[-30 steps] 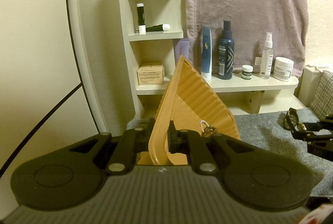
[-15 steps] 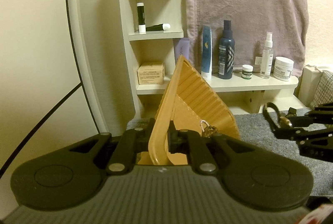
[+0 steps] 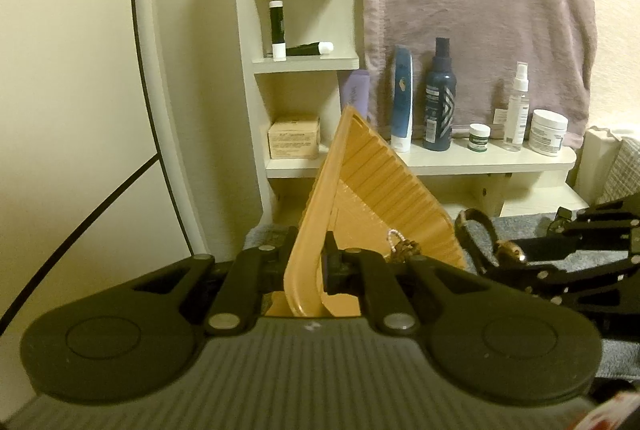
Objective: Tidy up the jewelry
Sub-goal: 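Carry the gold wristwatch into the tray and open the right gripper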
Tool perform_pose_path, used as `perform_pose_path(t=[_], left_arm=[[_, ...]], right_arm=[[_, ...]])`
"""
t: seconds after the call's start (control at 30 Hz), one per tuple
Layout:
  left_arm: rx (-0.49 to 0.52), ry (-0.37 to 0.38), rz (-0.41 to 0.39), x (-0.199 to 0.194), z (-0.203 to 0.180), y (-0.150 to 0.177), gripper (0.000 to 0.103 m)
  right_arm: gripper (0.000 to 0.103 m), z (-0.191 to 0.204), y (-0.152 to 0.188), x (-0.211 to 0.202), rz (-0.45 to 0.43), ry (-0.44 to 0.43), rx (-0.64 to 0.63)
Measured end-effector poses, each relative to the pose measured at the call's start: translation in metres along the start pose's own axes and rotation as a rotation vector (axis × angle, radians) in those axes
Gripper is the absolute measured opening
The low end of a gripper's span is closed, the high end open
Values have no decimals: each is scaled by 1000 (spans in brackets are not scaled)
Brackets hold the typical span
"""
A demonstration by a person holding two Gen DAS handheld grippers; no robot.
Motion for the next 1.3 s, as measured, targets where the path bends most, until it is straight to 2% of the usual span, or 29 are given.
perform_pose_path(t=[0.27,0.5,0.67,1.2,1.27,1.3], left_arm=[[-26,14,8,5,10,1,9],[-40,23,18,8,17,4,8],[-49,24,23,11,22,6,8],[-58,27,27,12,23,7,8],[-59,27,27,12,23,7,8],[-61,28,29,12,23,7,8]], right_arm=[[27,22,-9,17,33,-93,-14],[27,26,-13,37,88,-167,25],[27,29,-14,46,119,-188,35],[27,35,-11,53,123,-227,91],[30,33,-11,53,108,-245,119],[39,31,-11,52,98,-253,139]])
Point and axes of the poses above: each gripper's, at about its wrist camera, not at the fingertips, and x roughly the way its jaws point, z to its left, y to its underside, the point moved 6 cm from there along x, roughly the way its jaws point, and after that the axes turned 11 degrees about z, right-handed, at the moved point
